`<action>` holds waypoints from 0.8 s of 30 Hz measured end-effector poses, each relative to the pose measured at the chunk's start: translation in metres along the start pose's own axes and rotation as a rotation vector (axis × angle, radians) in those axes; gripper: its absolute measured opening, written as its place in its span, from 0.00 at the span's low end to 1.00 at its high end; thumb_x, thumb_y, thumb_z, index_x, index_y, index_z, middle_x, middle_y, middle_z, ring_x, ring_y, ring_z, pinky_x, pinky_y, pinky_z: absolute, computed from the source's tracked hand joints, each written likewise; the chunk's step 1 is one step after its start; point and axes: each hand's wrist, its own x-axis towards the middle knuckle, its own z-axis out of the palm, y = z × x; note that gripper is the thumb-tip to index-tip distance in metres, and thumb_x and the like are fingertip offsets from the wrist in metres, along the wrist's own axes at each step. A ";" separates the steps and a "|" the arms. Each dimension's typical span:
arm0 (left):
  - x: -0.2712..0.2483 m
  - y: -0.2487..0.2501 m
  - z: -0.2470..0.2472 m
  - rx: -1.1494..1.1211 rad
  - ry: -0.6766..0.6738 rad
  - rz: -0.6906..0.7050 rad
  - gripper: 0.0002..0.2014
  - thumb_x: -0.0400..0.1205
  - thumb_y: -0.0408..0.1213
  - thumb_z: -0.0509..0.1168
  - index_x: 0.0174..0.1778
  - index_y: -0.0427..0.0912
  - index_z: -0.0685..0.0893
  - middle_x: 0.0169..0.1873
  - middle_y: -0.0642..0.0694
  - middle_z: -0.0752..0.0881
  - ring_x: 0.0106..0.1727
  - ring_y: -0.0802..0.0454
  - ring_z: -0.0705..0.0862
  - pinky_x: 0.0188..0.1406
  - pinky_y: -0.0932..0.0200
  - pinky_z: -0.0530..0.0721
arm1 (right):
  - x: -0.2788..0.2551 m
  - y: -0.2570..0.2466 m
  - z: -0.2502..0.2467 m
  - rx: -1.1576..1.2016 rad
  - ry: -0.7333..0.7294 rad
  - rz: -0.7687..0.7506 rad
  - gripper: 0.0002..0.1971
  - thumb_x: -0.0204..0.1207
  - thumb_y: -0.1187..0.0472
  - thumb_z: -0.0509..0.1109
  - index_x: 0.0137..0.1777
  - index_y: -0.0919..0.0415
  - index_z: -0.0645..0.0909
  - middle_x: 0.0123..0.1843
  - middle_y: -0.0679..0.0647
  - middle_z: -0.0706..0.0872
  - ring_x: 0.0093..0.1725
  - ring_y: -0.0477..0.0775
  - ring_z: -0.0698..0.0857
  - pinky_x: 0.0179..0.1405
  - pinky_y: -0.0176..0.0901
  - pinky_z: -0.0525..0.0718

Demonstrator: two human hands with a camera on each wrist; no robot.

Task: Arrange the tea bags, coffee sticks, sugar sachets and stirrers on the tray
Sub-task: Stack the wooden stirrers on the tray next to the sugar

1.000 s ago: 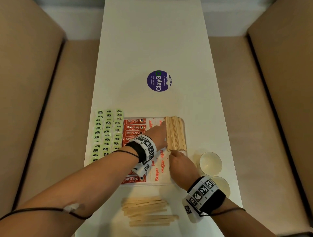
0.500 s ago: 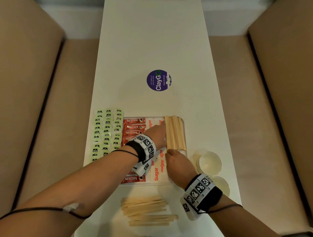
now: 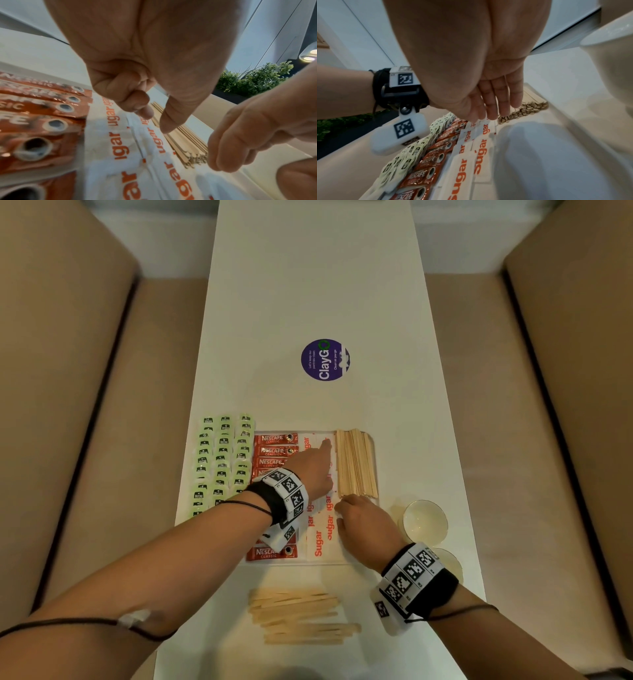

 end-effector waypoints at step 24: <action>-0.207 -0.032 0.109 0.191 -0.141 0.144 0.36 0.71 0.62 0.73 0.71 0.48 0.75 0.61 0.49 0.78 0.60 0.47 0.77 0.57 0.49 0.81 | -0.091 -0.051 0.069 -0.223 -0.272 -0.371 0.44 0.68 0.35 0.78 0.77 0.61 0.70 0.72 0.57 0.76 0.66 0.60 0.76 0.64 0.54 0.81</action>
